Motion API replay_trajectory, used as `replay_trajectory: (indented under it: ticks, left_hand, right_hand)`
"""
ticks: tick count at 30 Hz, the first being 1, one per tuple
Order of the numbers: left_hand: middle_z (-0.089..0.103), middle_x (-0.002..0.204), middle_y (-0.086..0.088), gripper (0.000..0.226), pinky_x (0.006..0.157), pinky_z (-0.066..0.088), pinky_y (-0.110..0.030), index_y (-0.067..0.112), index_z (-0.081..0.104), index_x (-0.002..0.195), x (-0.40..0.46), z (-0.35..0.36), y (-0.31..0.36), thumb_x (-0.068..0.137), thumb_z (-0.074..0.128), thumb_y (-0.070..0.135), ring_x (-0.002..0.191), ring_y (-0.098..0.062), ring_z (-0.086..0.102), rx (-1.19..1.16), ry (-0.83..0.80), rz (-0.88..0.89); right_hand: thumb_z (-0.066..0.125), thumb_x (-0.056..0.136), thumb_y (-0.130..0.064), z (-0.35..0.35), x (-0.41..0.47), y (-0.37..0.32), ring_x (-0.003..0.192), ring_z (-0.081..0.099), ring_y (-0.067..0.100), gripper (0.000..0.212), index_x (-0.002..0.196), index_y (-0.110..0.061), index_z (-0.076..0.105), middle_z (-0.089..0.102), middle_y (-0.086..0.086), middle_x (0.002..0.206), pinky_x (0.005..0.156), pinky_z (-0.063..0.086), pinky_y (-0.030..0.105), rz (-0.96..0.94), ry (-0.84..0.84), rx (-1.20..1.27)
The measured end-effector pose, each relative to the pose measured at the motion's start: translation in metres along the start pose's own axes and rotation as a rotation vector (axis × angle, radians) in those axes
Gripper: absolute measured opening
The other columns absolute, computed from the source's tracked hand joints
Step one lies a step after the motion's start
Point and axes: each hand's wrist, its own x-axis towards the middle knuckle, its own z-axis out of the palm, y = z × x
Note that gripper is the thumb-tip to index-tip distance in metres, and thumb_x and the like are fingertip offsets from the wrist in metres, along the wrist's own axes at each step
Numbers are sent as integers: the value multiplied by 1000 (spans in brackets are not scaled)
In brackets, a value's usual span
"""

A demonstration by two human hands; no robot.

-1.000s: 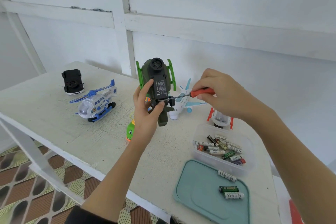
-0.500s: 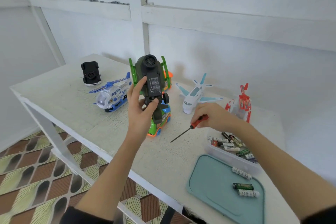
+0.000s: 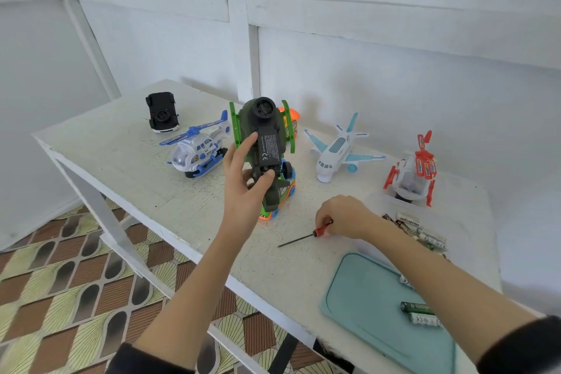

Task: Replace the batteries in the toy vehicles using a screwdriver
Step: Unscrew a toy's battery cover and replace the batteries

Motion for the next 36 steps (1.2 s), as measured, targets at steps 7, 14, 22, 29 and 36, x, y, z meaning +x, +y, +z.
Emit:
replay_trajectory:
  ticks: [7,14,22,29,36]
  left_hand:
    - [31,147,-5,60,94,53,-51,44,53,128,0,2,1,78,60,11,98,-20,63,4,3,-9]
    - [35,145,-2,60,96,51,-53,53,55,124,4,9,15,79,61,14,103,-29,61,17,5,33]
    - [38,148,2,68,102,45,-56,48,44,138,0,14,26,80,62,17,123,-24,54,-9,-59,110]
    - [31,152,-4,90,101,49,-49,49,11,145,6,-3,31,78,69,36,117,-20,61,-16,-51,87]
    - [39,140,22,88,81,54,-24,41,8,145,42,-41,32,91,60,-5,97,-8,66,-35,-95,119]
  right_hand:
    - [73,77,-18,-2,-1,14,102,48,18,23,99,-20,71,60,2,109,89,39,31,-52,86,159]
    - [63,87,-16,-82,-30,-20,96,56,8,22,107,-24,65,56,-6,105,85,43,23,-188,676,701]
    - [61,90,-22,-122,-21,-66,133,20,3,67,143,-35,23,27,-12,133,102,23,12,-353,573,749]
    - [66,84,-13,-116,-7,-80,128,26,3,69,135,-39,27,33,-8,129,100,24,5,-427,668,726]
    - [69,80,-35,-137,22,-114,114,54,13,72,134,-46,22,41,-5,131,97,47,40,-413,633,969]
